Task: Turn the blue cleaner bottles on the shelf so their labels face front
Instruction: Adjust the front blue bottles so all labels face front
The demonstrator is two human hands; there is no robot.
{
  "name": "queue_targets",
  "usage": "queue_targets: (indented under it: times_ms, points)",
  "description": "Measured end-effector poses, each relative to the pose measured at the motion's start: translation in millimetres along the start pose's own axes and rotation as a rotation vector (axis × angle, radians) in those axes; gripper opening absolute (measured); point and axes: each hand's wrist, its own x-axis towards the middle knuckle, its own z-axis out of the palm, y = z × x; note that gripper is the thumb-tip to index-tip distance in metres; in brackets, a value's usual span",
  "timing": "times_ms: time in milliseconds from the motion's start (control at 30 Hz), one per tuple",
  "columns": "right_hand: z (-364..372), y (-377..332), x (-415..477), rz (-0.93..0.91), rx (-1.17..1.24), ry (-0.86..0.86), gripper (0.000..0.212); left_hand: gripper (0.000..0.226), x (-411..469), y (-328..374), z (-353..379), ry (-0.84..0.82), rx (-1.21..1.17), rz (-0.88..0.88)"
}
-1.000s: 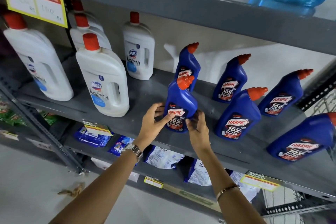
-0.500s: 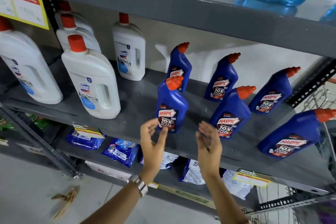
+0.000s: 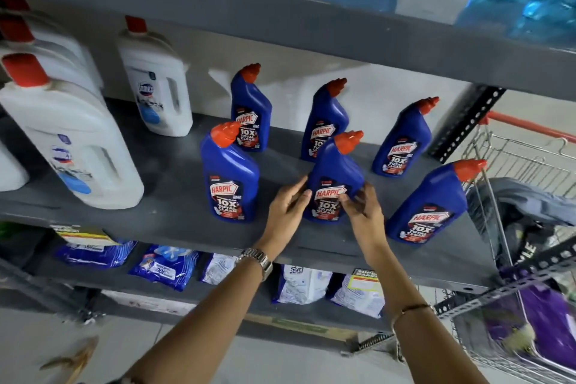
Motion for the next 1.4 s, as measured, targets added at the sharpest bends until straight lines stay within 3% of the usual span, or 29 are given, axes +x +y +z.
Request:
queue_targets:
  times_ms: [500,967,1400]
  points:
    - [-14.1,1.8,-29.3,-0.064,0.045,-0.062,0.048,0.042,-32.6,-1.6,6.7,0.103,0.119,0.143]
    - [-13.9,11.8,-33.2,-0.075,0.086,-0.069,0.047,0.040,-36.5,-0.9,12.0,0.162,0.153,0.159]
    - [-10.3,11.8,-34.2,-0.104,0.044,0.068,0.042,0.037,-34.2,6.5,9.9,0.139,0.164,0.151]
